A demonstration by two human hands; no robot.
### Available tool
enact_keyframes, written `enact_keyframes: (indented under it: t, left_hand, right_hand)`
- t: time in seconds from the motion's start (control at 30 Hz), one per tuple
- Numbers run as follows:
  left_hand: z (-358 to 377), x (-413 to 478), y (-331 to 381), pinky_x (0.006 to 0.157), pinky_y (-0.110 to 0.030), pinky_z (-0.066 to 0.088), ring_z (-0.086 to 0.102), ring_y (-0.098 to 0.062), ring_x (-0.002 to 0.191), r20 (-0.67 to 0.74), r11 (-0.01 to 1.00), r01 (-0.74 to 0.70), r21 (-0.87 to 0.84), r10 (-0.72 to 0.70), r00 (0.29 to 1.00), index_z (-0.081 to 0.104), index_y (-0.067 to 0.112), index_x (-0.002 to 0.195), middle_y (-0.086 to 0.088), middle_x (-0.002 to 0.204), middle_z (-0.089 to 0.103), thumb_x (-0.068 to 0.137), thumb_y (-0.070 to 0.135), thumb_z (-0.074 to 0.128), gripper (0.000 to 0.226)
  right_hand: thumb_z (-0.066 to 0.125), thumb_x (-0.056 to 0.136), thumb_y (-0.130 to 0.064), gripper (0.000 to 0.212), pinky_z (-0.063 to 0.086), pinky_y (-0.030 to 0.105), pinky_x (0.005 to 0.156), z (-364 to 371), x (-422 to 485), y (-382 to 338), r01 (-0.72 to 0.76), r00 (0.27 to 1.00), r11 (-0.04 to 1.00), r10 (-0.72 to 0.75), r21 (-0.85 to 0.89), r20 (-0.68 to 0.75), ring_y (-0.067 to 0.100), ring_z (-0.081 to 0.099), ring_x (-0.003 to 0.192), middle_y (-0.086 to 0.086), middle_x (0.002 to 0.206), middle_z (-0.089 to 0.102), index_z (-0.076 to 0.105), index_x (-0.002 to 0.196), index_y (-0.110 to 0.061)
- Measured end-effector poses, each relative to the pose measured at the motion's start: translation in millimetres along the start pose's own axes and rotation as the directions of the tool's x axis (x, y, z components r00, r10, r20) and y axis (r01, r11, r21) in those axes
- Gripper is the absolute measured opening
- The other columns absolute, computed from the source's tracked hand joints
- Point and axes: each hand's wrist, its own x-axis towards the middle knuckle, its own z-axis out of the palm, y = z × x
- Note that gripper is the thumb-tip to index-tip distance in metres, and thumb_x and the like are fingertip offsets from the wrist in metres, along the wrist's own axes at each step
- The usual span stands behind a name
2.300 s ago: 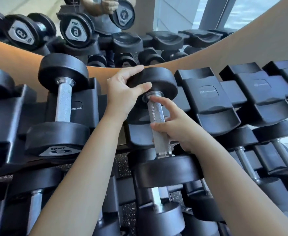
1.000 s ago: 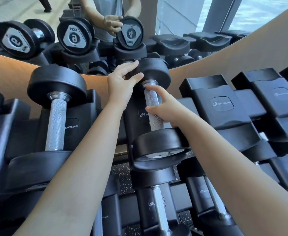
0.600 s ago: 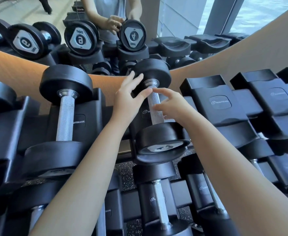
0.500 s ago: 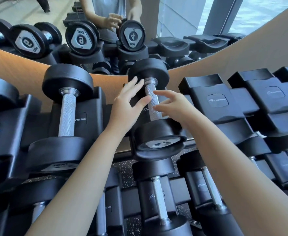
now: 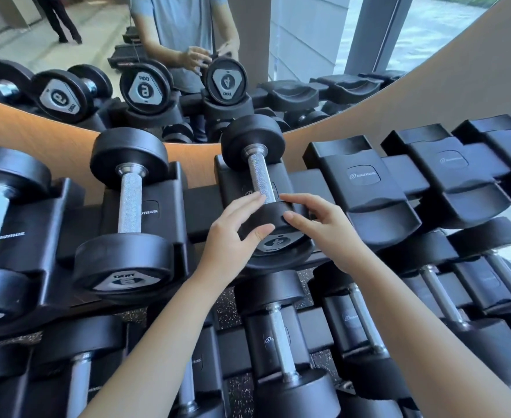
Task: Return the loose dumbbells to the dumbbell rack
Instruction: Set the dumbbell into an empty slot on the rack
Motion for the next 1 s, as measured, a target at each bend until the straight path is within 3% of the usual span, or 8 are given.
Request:
enact_keyframes:
  t: [0.17, 0.4, 0.6, 0.67, 0.73, 0.8, 0.9, 1.0]
  left_hand:
    - [3.9, -7.9, 3.1, 0.101, -0.007, 0.028, 0.045, 0.004, 0.115, -0.016, 1.0, 0.0, 0.026, 0.001, 1.0, 0.055, 0.013, 0.123, 0.006, 0.123, 0.052, 0.079, 0.014, 0.067, 0.045]
    - [5.6, -14.9, 1.9, 0.096, -0.003, 0.027, 0.039, 0.021, 0.109, -0.045, 0.999, 0.049, 0.022, -0.048, 0.998, 0.052, 0.018, 0.125, 0.006, 0.119, 0.051, 0.082, 0.005, 0.064, 0.047]
    - [11.3, -17.7, -2.7, 0.09, -0.003, 0.03, 0.041, 0.02, 0.102, -0.08, 0.994, 0.113, -0.004, -0.113, 0.99, 0.049, 0.02, 0.128, 0.002, 0.114, 0.051, 0.082, 0.003, 0.063, 0.051]
    - [12.0, -16.6, -3.9, 0.086, -0.007, 0.034, 0.043, 0.018, 0.098, -0.098, 0.993, 0.116, -0.019, -0.118, 0.988, 0.051, 0.017, 0.127, 0.003, 0.108, 0.052, 0.08, 0.0, 0.064, 0.052]
    - [10.9, -14.4, -3.0, 0.085, -0.006, 0.034, 0.044, 0.018, 0.097, -0.088, 0.994, 0.11, -0.008, -0.11, 0.99, 0.051, 0.015, 0.127, 0.007, 0.103, 0.051, 0.078, -0.002, 0.066, 0.053]
    - [7.3, -10.9, -0.9, 0.087, -0.004, 0.032, 0.046, 0.014, 0.097, -0.075, 0.996, 0.086, 0.033, -0.084, 0.994, 0.053, 0.014, 0.126, 0.005, 0.101, 0.052, 0.077, -0.001, 0.067, 0.053]
    - [-2.0, -1.7, 5.8, 0.09, -0.012, 0.034, 0.051, -0.013, 0.101, -0.038, 0.987, 0.059, 0.147, -0.054, 0.998, 0.057, 0.017, 0.122, 0.004, 0.1, 0.053, 0.076, 0.005, 0.07, 0.049]
    - [-2.5, 5.9, 17.5, 0.09, -0.018, 0.032, 0.051, -0.022, 0.101, -0.014, 0.971, 0.061, 0.232, -0.06, 0.998, 0.061, 0.016, 0.118, 0.0, 0.099, 0.056, 0.074, 0.012, 0.074, 0.046]
  right_hand:
    - [0.069, 0.08, -0.023, 0.043, 0.044, 0.04, 0.096, -5.9, -9.5, 5.2, 0.037, 0.997, 0.998, -0.033, -0.059, 0.063, 0.015, 0.054, 0.107, -0.006, 0.113, 0.055, 0.055, 0.114, -0.044]
    - [0.071, 0.077, -0.019, 0.048, 0.047, 0.042, 0.088, -5.8, -8.0, 8.3, 0.066, 0.997, 0.991, -0.061, -0.12, 0.049, 0.028, 0.054, 0.099, -0.016, 0.104, 0.051, 0.052, 0.113, -0.044]
    - [0.07, 0.076, -0.013, 0.048, 0.047, 0.035, 0.083, -5.1, -6.3, 13.5, 0.117, 0.993, 0.979, -0.117, -0.166, 0.008, 0.022, 0.05, 0.087, -0.018, 0.095, 0.05, 0.052, 0.111, -0.04]
    - [0.069, 0.077, -0.012, 0.048, 0.044, 0.028, 0.083, -2.9, -8.2, 14.7, 0.122, 0.992, 0.982, -0.125, -0.147, -0.013, 0.009, 0.052, 0.085, -0.019, 0.093, 0.049, 0.052, 0.109, -0.043]
    - [0.068, 0.078, -0.011, 0.049, 0.041, 0.026, 0.088, -0.5, -10.3, 15.3, 0.114, 0.993, 0.99, -0.117, -0.087, -0.03, -0.003, 0.05, 0.089, -0.02, 0.094, 0.05, 0.051, 0.107, -0.046]
    - [0.068, 0.077, -0.011, 0.049, 0.04, 0.033, 0.097, 2.9, -11.0, 17.6, 0.079, 0.996, 0.997, -0.079, 0.007, -0.044, 0.007, 0.052, 0.099, -0.012, 0.103, 0.055, 0.053, 0.107, -0.047]
    - [0.066, 0.074, -0.018, 0.043, 0.039, 0.044, 0.104, 11.3, -12.1, 25.8, 0.022, 0.999, 0.966, -0.011, 0.257, -0.045, 0.025, 0.054, 0.113, 0.011, 0.12, 0.058, 0.058, 0.11, -0.04]
    - [0.066, 0.076, -0.017, 0.042, 0.044, 0.039, 0.097, 18.5, -15.7, 39.1, -0.032, 0.999, 0.872, 0.046, 0.488, -0.017, 0.02, 0.057, 0.11, 0.001, 0.115, 0.064, 0.058, 0.114, -0.032]
